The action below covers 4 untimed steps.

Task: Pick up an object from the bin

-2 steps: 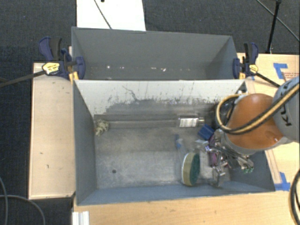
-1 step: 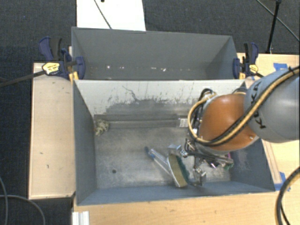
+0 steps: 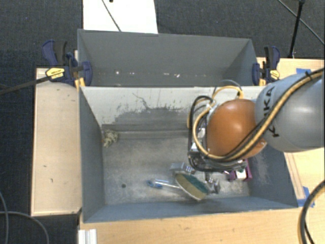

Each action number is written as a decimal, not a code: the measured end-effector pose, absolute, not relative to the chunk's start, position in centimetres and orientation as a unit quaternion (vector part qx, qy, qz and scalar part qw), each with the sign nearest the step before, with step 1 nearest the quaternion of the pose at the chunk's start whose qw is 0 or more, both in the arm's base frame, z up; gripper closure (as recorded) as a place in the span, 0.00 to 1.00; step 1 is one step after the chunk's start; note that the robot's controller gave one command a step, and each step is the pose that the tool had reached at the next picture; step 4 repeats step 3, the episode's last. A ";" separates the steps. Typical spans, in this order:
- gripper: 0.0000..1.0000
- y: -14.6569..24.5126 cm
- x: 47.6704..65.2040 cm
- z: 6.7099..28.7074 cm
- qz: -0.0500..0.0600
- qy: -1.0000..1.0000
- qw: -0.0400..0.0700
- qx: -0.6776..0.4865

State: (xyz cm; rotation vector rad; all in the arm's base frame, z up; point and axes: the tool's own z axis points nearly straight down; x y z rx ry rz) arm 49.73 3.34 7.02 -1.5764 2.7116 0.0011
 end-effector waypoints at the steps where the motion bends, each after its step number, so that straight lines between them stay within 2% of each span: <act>1: 1.00 3.3 49.7 7.0 0.000 0.865 0.002 -0.502; 2: 1.00 3.8 50.6 11.6 -0.001 0.861 0.003 -0.509; 3: 1.00 4.9 49.7 25.0 -0.002 0.855 0.005 -0.518; 4: 1.00 4.9 49.7 25.0 -0.002 0.855 0.005 -0.518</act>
Offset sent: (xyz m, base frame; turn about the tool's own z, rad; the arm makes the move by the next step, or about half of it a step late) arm 0.0000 0.0000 0.0000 0.0000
